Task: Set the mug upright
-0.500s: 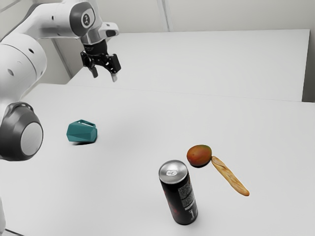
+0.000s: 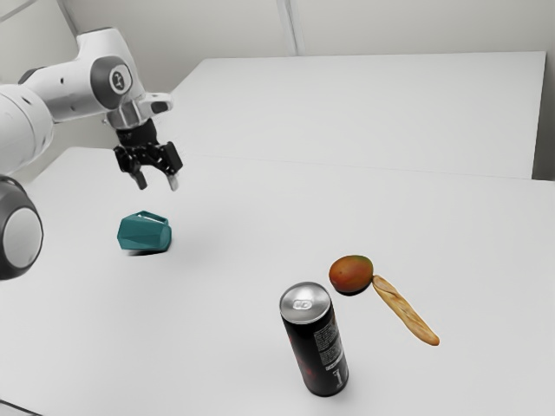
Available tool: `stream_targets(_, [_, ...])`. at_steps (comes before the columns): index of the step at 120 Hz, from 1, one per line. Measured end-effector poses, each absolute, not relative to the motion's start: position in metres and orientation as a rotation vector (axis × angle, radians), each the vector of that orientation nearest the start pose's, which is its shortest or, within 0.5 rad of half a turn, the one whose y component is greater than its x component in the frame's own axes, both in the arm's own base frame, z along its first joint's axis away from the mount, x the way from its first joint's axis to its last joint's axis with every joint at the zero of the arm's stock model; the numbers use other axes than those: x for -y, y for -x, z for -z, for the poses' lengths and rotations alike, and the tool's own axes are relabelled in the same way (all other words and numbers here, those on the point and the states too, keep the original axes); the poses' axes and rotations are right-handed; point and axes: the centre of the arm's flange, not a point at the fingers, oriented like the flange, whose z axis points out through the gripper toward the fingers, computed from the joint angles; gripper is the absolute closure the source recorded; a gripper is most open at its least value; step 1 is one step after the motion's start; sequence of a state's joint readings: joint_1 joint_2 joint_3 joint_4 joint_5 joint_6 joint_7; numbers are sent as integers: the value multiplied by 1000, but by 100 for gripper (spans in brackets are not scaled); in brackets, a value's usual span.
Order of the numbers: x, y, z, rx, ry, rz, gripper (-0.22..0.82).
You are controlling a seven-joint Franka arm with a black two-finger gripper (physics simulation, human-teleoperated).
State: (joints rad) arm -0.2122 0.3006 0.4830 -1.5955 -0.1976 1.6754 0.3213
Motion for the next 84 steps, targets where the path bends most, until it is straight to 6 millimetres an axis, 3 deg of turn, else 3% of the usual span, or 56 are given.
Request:
stream_targets(14, [-176, -592, -444, 99, 3316, -227, 0])
stream_targets(47, [-273, -571, -401, 244, 3403, -150, 0])
stream_targets(62, [-304, -571, -384, 265, 3442, -81, 0])
stream_targets(84, [-324, -580, -367, 221, 3494, 38, 0])
